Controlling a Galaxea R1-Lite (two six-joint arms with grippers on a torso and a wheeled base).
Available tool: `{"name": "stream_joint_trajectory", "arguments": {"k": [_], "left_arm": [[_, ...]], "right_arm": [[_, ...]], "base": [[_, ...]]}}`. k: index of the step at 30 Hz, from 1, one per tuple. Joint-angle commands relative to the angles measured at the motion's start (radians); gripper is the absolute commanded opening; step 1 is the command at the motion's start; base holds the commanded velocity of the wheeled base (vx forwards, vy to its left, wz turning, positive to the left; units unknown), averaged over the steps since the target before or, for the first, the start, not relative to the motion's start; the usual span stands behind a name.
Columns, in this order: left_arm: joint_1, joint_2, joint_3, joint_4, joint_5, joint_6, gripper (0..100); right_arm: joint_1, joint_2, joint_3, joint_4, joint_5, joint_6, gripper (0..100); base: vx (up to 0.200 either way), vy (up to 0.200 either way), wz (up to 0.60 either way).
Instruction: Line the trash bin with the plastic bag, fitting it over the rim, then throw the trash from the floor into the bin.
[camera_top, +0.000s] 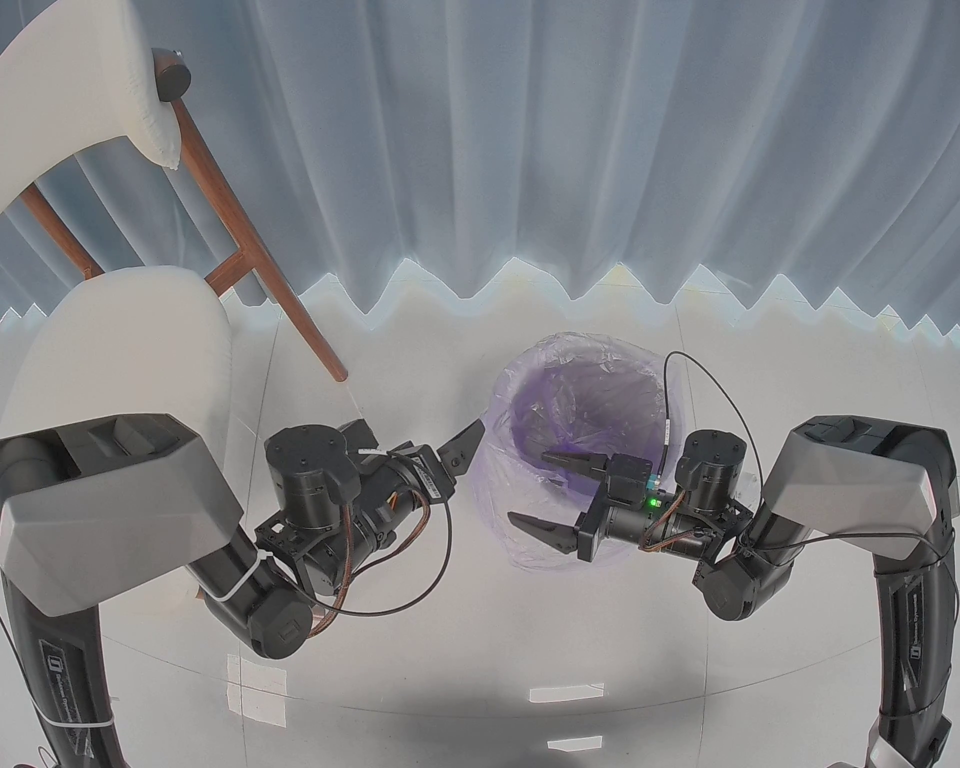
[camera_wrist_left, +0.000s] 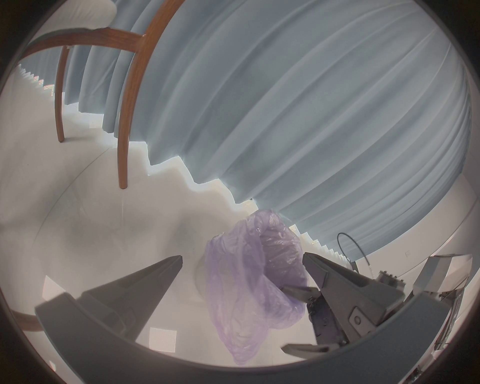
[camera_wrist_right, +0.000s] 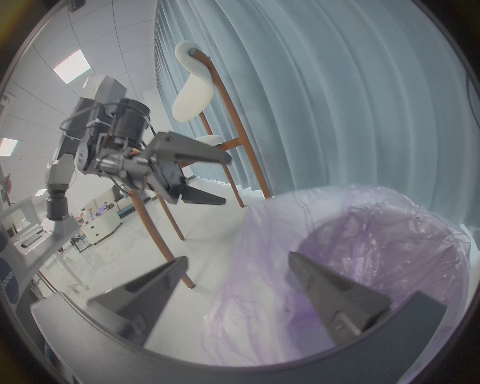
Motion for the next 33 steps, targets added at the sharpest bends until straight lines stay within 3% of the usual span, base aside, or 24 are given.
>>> {"name": "stream_joint_trajectory", "arguments": {"k": [1, 5, 11, 14, 16, 19, 20, 25, 33], "left_arm": [[0.003, 0.036, 0.014, -0.001, 0.001, 0.001, 100], [0.003, 0.08, 0.014, -0.004, 0.001, 0.001, 100], [0.023, 0.185, -0.001, -0.01, 0.032, 0.001, 100], [0.028, 0.223, -0.021, -0.029, 0.035, -0.001, 100], [0.032, 0.254, -0.05, -0.044, 0.053, -0.001, 100], [0.032, 0.272, -0.08, -0.049, 0.065, -0.002, 100], [0.032, 0.287, -0.092, -0.047, 0.072, -0.002, 100], [0.04, 0.346, -0.141, -0.05, 0.076, -0.005, 100], [0.051, 0.409, -0.319, -0.004, 0.072, -0.008, 100]], "right_arm": [[0.004, -0.035, 0.057, -0.028, 0.032, 0.009, 100], [0.001, -0.038, 0.066, -0.075, 0.042, 0.018, 100], [-0.019, -0.111, 0.06, -0.111, 0.029, 0.17, 100], [-0.056, -0.179, 0.077, -0.111, -0.019, 0.244, 100], [-0.105, -0.248, 0.121, -0.111, -0.076, 0.348, 100], [-0.148, -0.305, 0.167, -0.111, -0.105, 0.418, 100], [-0.194, -0.349, 0.21, -0.111, -0.11, 0.449, 100], [-0.271, -0.41, 0.274, -0.126, -0.11, 0.454, 100], [-0.297, -0.484, 0.331, -0.132, -0.111, 0.452, 100]], "base": [[0.0, 0.0, 0.0], [0.0, 0.0, 0.0], [0.0, 0.0, 0.0], [0.0, 0.0, 0.0], [0.0, 0.0, 0.0], [0.0, 0.0, 0.0], [0.0, 0.0, 0.0], [0.0, 0.0, 0.0], [0.0, 0.0, 0.0]]}}
